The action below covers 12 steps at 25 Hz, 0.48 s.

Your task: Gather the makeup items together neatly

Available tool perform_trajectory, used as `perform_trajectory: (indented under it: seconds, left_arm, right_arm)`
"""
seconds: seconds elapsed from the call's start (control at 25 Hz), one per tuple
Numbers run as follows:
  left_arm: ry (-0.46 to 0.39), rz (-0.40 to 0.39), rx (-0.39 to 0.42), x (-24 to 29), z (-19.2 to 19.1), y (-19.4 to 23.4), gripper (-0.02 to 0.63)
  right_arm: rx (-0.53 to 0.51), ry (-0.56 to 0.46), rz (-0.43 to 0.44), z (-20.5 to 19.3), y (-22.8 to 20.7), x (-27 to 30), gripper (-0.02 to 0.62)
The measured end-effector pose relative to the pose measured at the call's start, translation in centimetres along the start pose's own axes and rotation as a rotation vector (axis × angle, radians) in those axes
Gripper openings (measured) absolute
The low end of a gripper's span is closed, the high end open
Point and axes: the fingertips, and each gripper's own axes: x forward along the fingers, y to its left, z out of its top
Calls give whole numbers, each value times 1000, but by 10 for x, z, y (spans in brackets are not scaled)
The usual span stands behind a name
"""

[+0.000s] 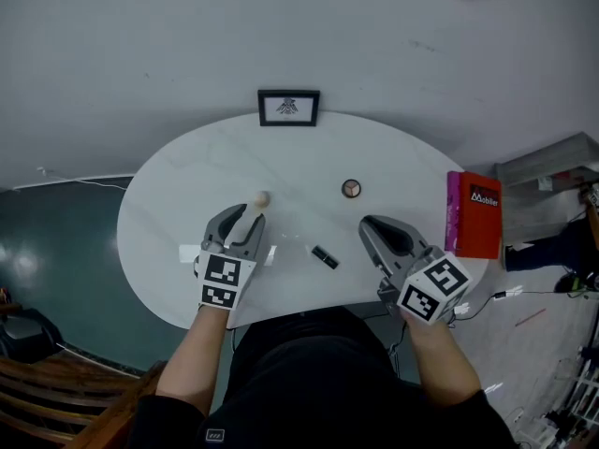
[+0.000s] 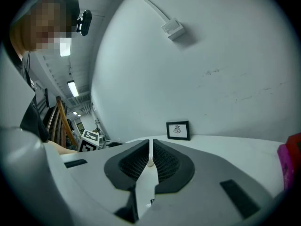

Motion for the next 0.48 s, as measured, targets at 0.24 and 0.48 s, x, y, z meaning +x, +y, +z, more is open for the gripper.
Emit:
perform_trajectory:
  seconds: [0.24,0.48]
  left_arm:
    - [-126,-19,-2,-38,36,-7,78]
    - [-214,-22,52,-72,62,-17,26]
  right_arm:
    - [-31,-9,-19,1,14,-1,38]
    - [-50,32,-21,-20,36,5,38]
